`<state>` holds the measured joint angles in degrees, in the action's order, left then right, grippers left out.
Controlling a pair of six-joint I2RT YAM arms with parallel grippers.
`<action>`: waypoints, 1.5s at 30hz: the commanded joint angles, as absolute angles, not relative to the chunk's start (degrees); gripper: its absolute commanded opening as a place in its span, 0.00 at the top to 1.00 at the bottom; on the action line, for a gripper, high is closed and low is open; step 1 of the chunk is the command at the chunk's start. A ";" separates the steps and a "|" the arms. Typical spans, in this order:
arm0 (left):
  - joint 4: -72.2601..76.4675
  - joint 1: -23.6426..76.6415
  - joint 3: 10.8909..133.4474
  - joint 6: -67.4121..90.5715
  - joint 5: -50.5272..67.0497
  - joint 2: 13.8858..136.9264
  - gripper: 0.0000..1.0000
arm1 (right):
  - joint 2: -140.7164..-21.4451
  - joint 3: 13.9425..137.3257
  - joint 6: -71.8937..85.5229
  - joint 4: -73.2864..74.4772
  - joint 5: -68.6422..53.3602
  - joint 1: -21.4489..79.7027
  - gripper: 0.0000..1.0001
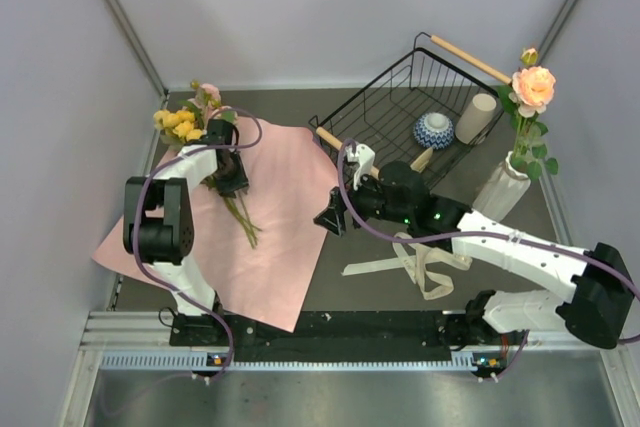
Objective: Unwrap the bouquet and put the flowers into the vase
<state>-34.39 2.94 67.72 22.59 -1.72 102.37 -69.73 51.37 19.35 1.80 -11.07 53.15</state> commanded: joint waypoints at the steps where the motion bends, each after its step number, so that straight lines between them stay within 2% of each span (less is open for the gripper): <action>1: -35.24 3.16 69.25 22.59 -3.52 98.96 0.59 | -67.32 51.24 19.16 -0.09 -9.93 53.70 0.22; 4: -36.73 2.90 72.05 22.93 -3.08 101.33 0.60 | -67.59 51.33 19.16 -0.18 -10.10 53.70 0.22; 7: -38.84 2.90 76.53 23.03 -1.67 105.19 0.65 | -67.59 51.50 19.34 -0.09 -10.11 53.70 0.22; 15: -41.74 2.81 83.92 20.13 -9.40 110.12 0.67 | -66.53 50.63 19.34 -0.17 -8.79 53.70 0.22; 21: -41.40 2.29 85.86 19.60 -10.19 112.41 0.69 | -66.80 50.89 19.25 -0.09 -9.14 53.70 0.22; 27: -41.22 2.20 87.54 19.07 -10.46 115.04 0.78 | -66.97 51.15 19.16 1.49 -9.14 53.70 0.22; 33: -40.34 2.11 87.10 18.63 -10.99 116.28 0.79 | -67.67 51.15 19.34 1.49 -9.05 53.61 0.22; 40: -38.41 2.20 86.66 18.37 -10.46 112.25 1.00 | -68.12 51.77 19.34 1.93 -9.14 53.70 0.22; 45: -38.32 2.20 88.50 18.89 -5.99 104.60 1.00 | -68.82 52.64 19.34 2.46 -8.61 53.79 0.22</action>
<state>-40.42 2.42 85.62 19.07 -9.19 113.82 -68.34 50.98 19.35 3.03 -9.19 53.15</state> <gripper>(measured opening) 0.024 0.776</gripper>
